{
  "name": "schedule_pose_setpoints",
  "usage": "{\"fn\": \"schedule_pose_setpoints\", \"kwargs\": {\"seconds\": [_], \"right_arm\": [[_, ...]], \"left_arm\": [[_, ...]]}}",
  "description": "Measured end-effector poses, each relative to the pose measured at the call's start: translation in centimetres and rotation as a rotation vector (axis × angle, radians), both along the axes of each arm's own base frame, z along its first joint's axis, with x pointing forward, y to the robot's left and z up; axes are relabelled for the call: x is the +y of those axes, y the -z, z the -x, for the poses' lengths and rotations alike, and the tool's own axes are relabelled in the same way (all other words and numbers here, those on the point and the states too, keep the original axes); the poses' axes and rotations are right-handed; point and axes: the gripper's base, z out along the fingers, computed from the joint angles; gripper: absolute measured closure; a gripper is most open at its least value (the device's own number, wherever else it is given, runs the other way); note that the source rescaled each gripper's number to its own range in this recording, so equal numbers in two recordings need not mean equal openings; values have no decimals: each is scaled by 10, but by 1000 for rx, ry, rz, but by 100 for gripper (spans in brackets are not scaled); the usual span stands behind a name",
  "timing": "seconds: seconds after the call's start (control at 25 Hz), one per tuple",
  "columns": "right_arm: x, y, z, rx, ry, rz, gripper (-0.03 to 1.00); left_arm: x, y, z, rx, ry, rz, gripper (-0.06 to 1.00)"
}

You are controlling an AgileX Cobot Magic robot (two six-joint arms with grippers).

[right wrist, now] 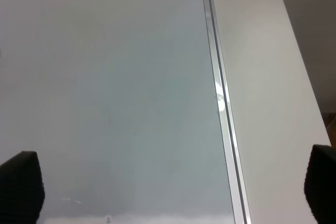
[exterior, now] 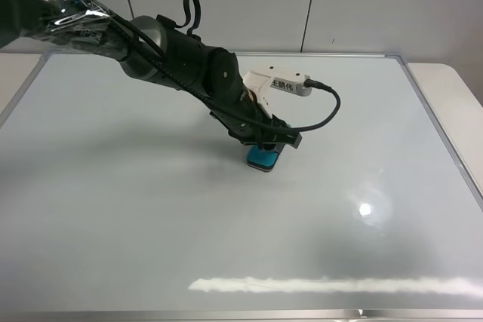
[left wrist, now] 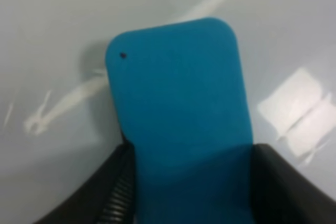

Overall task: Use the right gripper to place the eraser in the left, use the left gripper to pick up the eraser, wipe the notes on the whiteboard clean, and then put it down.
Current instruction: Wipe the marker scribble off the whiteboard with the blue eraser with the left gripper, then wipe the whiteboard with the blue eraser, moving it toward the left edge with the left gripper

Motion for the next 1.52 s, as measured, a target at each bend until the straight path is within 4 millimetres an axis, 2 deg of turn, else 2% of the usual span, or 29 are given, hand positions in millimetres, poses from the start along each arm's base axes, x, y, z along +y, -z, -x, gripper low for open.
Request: {"fn": "schedule_pose_setpoints", "kwargs": {"seconds": [0.28, 0.4, 0.76, 1.16, 1.4, 1.52], "right_arm": [[0, 0, 0, 0, 0, 0, -3], [0, 0, 0, 0, 0, 0, -3], [0, 0, 0, 0, 0, 0, -3], [0, 0, 0, 0, 0, 0, -3], [0, 0, 0, 0, 0, 0, -3], [0, 0, 0, 0, 0, 0, -3]], "left_arm": [[56, 0, -38, 21, -111, -49, 92], [74, -4, -48, 18, -139, -65, 92], [108, -16, -60, 20, -194, -137, 92], [145, -44, -43, 79, -268, -344, 92], [170, -71, -16, 69, -353, -344, 92], [189, -74, 4, 81, -397, -365, 92]]}}
